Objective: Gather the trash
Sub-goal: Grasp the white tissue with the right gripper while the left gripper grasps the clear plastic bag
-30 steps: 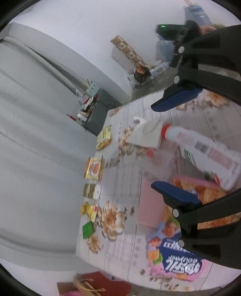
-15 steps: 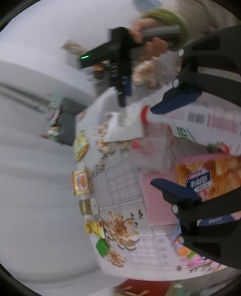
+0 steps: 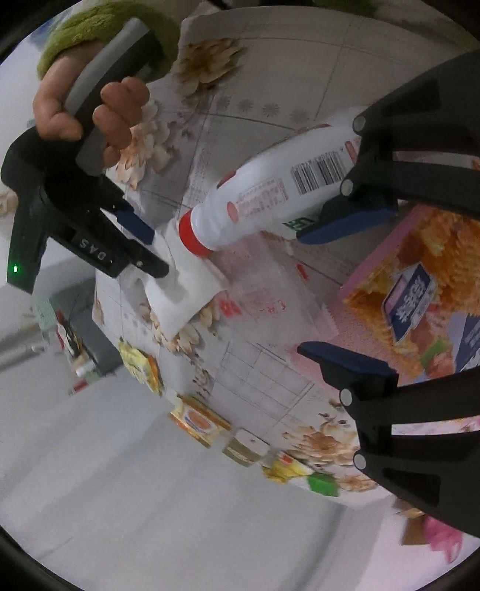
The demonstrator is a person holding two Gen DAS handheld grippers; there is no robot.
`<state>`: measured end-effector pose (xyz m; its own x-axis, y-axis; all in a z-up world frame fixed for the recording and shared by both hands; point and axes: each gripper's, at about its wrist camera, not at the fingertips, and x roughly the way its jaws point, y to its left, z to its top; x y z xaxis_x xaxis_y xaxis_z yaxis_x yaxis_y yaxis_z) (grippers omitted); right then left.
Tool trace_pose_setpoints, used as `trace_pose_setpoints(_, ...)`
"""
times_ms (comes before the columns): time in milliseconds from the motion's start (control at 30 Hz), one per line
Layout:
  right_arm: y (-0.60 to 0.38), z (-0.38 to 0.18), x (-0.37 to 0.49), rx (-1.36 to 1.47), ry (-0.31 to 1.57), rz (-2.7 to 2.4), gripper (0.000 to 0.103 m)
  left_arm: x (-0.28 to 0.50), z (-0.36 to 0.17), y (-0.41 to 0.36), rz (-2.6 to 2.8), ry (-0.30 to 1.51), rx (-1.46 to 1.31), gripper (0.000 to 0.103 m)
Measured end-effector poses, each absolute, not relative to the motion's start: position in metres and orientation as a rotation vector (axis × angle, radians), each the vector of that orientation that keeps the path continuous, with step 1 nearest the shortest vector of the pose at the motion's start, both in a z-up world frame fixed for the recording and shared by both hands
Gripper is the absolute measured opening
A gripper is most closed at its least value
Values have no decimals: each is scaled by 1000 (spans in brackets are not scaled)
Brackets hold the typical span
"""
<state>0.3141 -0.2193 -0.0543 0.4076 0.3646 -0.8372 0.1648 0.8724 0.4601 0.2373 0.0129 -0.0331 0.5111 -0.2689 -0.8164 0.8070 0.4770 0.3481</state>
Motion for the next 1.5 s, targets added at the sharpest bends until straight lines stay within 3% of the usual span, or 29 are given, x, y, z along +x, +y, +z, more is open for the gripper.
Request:
trace_pose_setpoints(200,-218,-58,318,566,1155,148,37,257,-37,9,-844,836,804,53)
trace_pose_setpoints(267,-220,-59,319,575,1154,138,29,268,-39,8,-866,874,771,52)
trace_pose_setpoints(367,-221,-62,319,590,1154,127,15,272,-41,6,-865,899,741,43)
trace_pose_setpoints(533,-221,-64,314,609,1128,112,5,280,-36,7,-880,932,632,21)
trace_pose_setpoints(633,-222,-57,307,652,1084,118,4,287,-30,10,-876,965,534,9)
trace_pose_setpoints(833,-231,-28,285,715,975,128,3,290,2,26,-866,915,384,4)
trace_pose_setpoints(1133,-254,-4,235,866,855,141,3,273,53,56,-835,771,172,3)
trace_pose_setpoints(1500,-251,31,198,899,761,118,3,259,77,60,-870,684,46,3)
